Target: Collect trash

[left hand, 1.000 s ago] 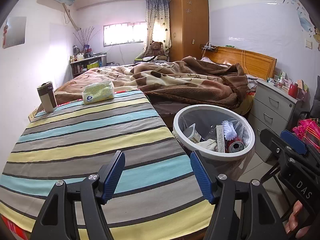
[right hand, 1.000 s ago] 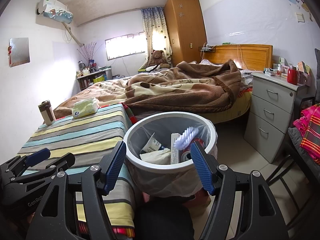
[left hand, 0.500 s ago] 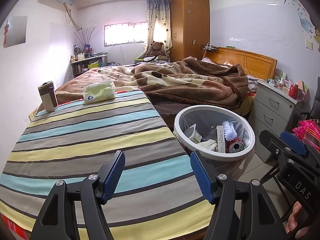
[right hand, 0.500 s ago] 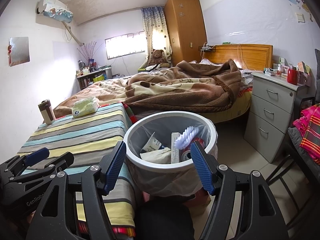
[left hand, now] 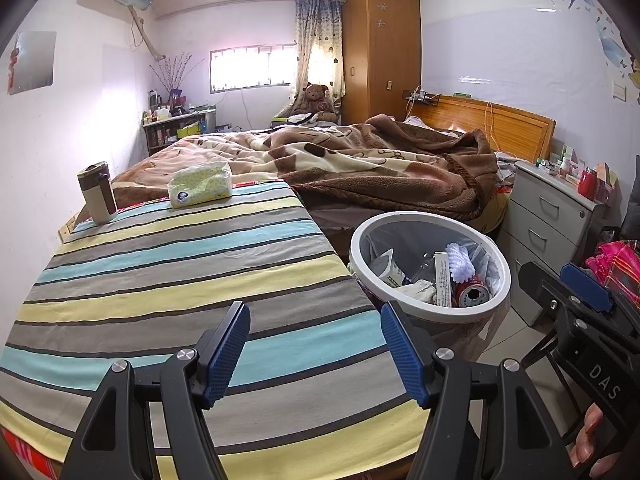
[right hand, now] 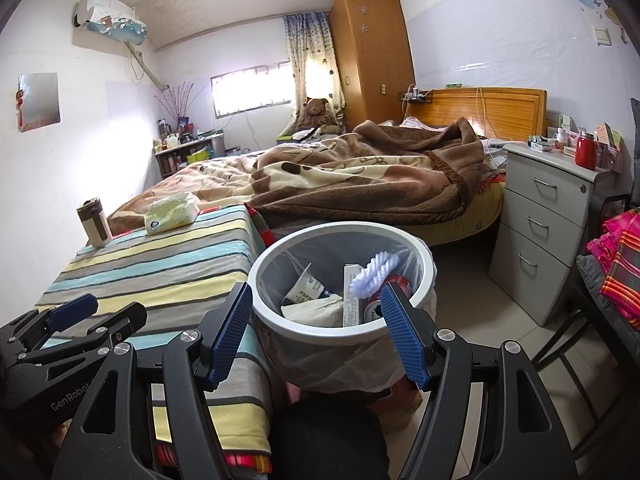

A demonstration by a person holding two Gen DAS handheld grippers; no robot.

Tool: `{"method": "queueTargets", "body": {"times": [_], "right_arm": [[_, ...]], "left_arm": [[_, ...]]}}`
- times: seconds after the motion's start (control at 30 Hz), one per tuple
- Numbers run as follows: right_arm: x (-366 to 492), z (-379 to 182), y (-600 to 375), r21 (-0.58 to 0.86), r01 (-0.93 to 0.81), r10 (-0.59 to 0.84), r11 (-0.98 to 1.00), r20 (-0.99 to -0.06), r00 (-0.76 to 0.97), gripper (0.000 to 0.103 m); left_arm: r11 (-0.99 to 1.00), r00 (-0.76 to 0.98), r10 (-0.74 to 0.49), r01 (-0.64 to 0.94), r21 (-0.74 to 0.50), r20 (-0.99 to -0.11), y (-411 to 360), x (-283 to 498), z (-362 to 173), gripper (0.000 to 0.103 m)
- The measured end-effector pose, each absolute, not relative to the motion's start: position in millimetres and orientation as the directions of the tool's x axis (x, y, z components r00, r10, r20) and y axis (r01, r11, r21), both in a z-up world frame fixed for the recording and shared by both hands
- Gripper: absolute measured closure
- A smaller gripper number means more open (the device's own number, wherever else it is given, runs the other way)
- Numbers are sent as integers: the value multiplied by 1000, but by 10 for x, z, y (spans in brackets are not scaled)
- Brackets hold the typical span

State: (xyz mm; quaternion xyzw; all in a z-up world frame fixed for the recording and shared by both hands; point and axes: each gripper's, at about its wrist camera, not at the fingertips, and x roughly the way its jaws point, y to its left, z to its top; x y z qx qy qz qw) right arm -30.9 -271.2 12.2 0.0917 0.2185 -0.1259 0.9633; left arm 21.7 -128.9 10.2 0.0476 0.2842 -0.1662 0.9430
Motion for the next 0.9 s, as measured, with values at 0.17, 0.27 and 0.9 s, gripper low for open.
{"method": "queueTargets", "body": {"times": [0.17, 0.27, 0.9], "right_arm": [[-309, 120, -2701, 121, 282, -202, 952, -445, 873, 35], [-312, 123, -2698, 120, 281, -201, 952, -445, 873, 35], [-305, 133, -2694, 118, 280, -200, 953, -450, 871, 35]], "left_arm": [[941, 784, -285, 338, -6, -551, -1279, 220, 111, 35], [941, 785, -285, 338, -6, -550, -1277, 223, 111, 35], [941, 784, -285, 338, -6, -551, -1274, 226, 114, 35]]}}
